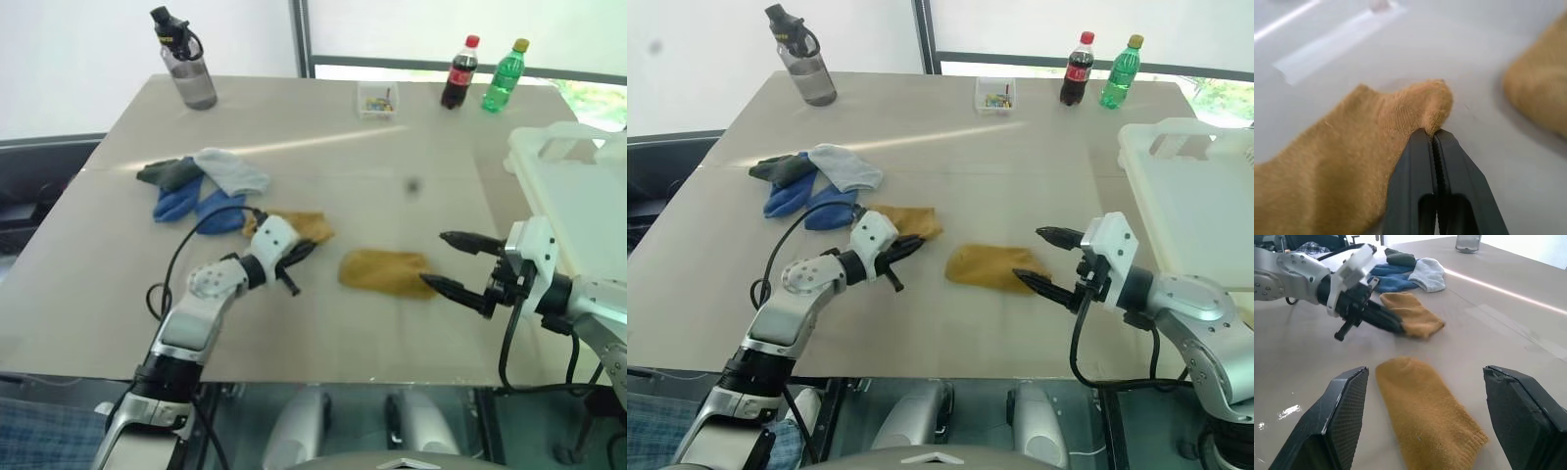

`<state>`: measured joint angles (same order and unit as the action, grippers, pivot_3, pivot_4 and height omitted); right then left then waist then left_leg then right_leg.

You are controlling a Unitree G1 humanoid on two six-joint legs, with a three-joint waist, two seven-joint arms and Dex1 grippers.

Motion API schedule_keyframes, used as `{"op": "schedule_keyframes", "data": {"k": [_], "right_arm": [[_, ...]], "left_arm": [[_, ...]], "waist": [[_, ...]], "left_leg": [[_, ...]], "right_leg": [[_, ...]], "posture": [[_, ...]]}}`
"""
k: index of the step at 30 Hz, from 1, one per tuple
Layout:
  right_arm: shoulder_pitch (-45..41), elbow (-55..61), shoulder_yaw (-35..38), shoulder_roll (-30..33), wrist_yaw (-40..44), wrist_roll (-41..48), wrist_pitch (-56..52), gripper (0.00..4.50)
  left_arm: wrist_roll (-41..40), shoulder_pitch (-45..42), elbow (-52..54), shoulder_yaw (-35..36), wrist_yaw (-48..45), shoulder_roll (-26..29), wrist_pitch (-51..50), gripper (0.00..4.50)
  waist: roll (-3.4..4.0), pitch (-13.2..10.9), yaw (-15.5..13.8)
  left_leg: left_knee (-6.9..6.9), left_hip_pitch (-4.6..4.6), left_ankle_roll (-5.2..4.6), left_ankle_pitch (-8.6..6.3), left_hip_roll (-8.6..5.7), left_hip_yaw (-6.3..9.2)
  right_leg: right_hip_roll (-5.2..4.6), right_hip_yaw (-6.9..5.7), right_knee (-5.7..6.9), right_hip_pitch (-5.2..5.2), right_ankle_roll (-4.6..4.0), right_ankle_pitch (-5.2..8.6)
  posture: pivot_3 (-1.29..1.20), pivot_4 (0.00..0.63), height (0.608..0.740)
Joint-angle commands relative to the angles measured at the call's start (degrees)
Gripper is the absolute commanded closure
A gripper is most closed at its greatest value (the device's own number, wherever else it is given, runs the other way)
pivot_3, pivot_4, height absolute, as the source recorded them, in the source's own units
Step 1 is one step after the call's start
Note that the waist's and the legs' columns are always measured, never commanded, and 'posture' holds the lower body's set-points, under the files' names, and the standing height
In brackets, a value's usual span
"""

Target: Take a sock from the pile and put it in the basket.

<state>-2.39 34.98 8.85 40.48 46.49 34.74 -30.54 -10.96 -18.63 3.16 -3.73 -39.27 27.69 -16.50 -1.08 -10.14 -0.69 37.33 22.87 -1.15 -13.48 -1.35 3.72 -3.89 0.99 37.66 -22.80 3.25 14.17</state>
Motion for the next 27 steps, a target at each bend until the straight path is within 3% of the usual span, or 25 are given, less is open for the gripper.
{"op": "schedule_keyframes", "data": {"k": [1, 10, 16, 27], "right_arm": [[-0.1, 1.1, 0.2, 0.3, 0.3, -0.1, 1.7, 0.65], [-1.1, 0.1, -0.3, -0.2, 0.0, -1.1, 2.9, 0.65], [-1.3, -0.1, -0.4, -0.3, -0.3, -1.4, 3.3, 0.65], [-0.3, 1.0, -0.9, -0.9, -1.4, -1.6, 3.2, 0.65]], "left_arm": [[-4.9, -3.0, 7.6, 2.4, 1.4, -2.1, -4.4, 4.43], [-12.8, -4.2, 18.8, -3.7, 4.8, -8.4, -22.5, 4.43], [-13.9, -3.3, 20.6, -9.2, 4.0, -9.1, -28.1, 4.43], [-18.7, -5.2, 19.3, -9.1, 6.0, -15.5, -33.7, 4.43]], "waist": [[-0.01, 0.0, -0.1], [-0.01, 0.0, 0.2], [-0.01, 0.0, 0.2], [-0.01, 0.0, 0.0]], "left_leg": [[0.0, 0.0, 0.0, 0.0, -0.01, 0.0], [0.0, -0.02, 0.0, 0.0, -0.03, -0.01], [0.02, -0.03, 0.0, 0.0, -0.01, -0.02], [0.02, -0.02, 0.0, 0.01, -0.01, -0.01]], "right_leg": [[0.0, 0.0, 0.0, 0.0, 0.0, 0.0], [0.05, 0.02, 0.02, 0.01, 0.01, 0.0], [0.15, 0.07, 0.03, 0.01, 0.0, 0.0], [0.14, 0.09, 0.01, 0.02, 0.0, 0.01]], "posture": [[0.0, 0.15, 0.74], [0.0, 0.15, 0.74], [0.0, 0.15, 0.74], [0.0, 0.15, 0.74]]}}
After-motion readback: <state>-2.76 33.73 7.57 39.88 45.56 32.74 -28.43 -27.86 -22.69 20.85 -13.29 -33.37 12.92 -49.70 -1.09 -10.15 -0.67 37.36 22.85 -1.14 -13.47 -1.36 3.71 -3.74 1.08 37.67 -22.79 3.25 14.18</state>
